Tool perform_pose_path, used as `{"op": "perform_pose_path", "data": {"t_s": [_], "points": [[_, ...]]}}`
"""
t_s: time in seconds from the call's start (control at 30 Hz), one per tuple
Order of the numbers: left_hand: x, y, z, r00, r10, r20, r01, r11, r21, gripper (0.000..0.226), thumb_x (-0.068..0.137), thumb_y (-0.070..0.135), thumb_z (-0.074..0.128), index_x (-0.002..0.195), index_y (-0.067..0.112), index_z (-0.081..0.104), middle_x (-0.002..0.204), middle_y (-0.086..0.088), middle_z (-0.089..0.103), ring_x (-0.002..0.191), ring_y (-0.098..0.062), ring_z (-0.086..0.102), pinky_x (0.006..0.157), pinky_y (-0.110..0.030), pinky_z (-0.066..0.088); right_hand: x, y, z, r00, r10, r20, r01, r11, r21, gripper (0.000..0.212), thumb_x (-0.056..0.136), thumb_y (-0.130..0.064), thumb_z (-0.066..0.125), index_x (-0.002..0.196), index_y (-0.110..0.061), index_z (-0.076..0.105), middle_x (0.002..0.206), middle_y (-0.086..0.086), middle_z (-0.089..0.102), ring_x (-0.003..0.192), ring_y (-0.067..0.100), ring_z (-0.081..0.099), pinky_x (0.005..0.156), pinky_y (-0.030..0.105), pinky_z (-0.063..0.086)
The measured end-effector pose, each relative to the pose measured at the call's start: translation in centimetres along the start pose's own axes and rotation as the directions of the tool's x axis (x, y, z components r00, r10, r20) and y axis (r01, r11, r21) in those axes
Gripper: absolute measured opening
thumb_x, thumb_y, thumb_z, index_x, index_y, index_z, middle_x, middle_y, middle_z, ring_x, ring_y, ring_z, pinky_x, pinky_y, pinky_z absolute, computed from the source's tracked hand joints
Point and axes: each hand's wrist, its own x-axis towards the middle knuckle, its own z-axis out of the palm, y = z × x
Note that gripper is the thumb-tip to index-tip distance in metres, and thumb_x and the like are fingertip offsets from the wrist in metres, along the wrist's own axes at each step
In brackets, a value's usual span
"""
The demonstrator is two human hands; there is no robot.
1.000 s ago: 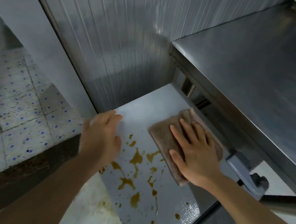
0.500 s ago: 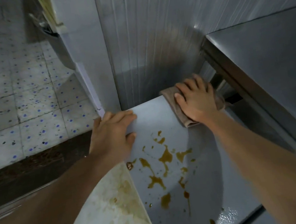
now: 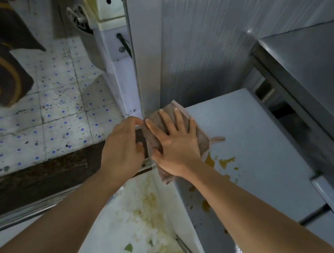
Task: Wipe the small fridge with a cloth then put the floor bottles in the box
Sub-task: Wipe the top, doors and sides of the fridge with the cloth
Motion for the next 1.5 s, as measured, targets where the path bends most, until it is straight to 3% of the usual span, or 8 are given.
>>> {"op": "perform_pose_path", "data": {"t_s": [0.2,0.37,0.53,0.7,0.9,1.1,1.27,1.5], "points": [[-0.8,1.0,0.9,0.996,0.092,0.019,-0.093,0.994,0.053,0.048,0.077,-0.002,0.057,0.122,0.012,0.051,0.115,-0.011,0.059,0.106,-0.028,0.053,0.087,-0.035,0.04,-10.5,-0.3,0.5,0.997,0.011,-0.071,-0.003,0.993,0.117,0.076,0.075,-0.047,0.046,0.147,-0.039,0.023,0.159,0.001,0.016,0.146,0.034,0.006,0.114,0.059,0.011],[-0.4,2.5,2.3,0.982,0.187,0.033,-0.188,0.98,0.066,0.05,0.073,-0.008,0.052,0.121,0.006,0.057,0.12,-0.013,0.061,0.113,-0.032,0.054,0.094,-0.038,0.04,-10.0,3.1,0.3,0.998,-0.019,-0.062,0.025,0.996,0.089,0.069,0.083,-0.065,0.039,0.146,-0.04,0.026,0.159,-0.004,0.015,0.147,0.029,0.008,0.115,0.054,0.009],[-0.8,2.7,3.3,0.976,0.21,0.052,-0.215,0.97,0.11,0.048,0.077,-0.007,0.052,0.119,0.011,0.064,0.131,-0.006,0.058,0.123,-0.029,0.049,0.102,-0.044,0.037,-5.8,10.9,-0.6,0.978,0.207,-0.011,-0.207,0.978,0.011,0.073,0.084,-0.071,0.01,0.15,-0.041,0.002,0.161,-0.005,-0.003,0.147,0.025,-0.006,0.116,0.054,0.003],[-1.4,3.6,3.9,0.984,0.157,0.08,-0.172,0.954,0.246,0.053,0.077,-0.005,0.054,0.126,0.014,0.058,0.141,-0.004,0.048,0.131,-0.025,0.04,0.107,-0.044,0.022,-6.3,12.1,-0.8,0.926,0.377,-0.002,-0.377,0.926,-0.005,0.069,0.091,-0.064,0.012,0.151,-0.033,-0.001,0.161,0.004,-0.005,0.146,0.033,-0.007,0.116,0.057,0.002],[-2.7,7.2,6.5,0.943,0.279,0.181,-0.317,0.918,0.238,0.055,0.075,0.0,0.056,0.127,0.017,0.057,0.143,-0.003,0.046,0.133,-0.024,0.037,0.106,-0.045,0.021,-17.2,6.3,0.5,0.975,0.224,-0.007,-0.221,0.965,0.143,0.067,0.092,-0.066,0.017,0.151,-0.033,0.016,0.161,0.003,0.007,0.147,0.032,0.0,0.114,0.059,0.01],[-2.0,9.0,8.2,0.969,0.23,0.089,-0.246,0.929,0.276,0.046,0.074,0.002,0.057,0.117,0.016,0.062,0.125,-0.006,0.055,0.112,-0.032,0.048,0.092,-0.041,0.033,-15.6,14.4,-0.9,0.892,0.451,0.013,-0.451,0.892,0.008,0.078,0.087,-0.07,0.007,0.152,-0.028,0.001,0.16,0.011,-0.003,0.147,0.033,0.0,0.117,0.051,0.004],[-2.2,9.5,8.8,0.974,0.224,0.038,-0.225,0.932,0.284,0.043,0.072,-0.002,0.058,0.111,0.013,0.064,0.117,-0.009,0.056,0.107,-0.034,0.049,0.088,-0.043,0.037,-10.1,19.7,-1.6,0.849,0.528,0.026,-0.528,0.846,0.075,0.076,0.09,-0.068,0.018,0.151,-0.027,0.002,0.158,0.016,0.009,0.139,0.044,0.021,0.11,0.055,0.026],[-3.8,10.9,9.8,0.996,0.062,0.071,-0.083,0.93,0.357,0.058,0.075,-0.002,0.049,0.129,0.019,0.05,0.14,-0.002,0.042,0.129,-0.027,0.032,0.108,-0.047,0.022,-15.6,19.9,-1.9,0.879,0.461,0.121,-0.464,0.886,-0.005,0.077,0.091,-0.063,0.009,0.152,-0.018,-0.007,0.159,0.018,0.0,0.139,0.041,0.022,0.111,0.052,0.021]]}}
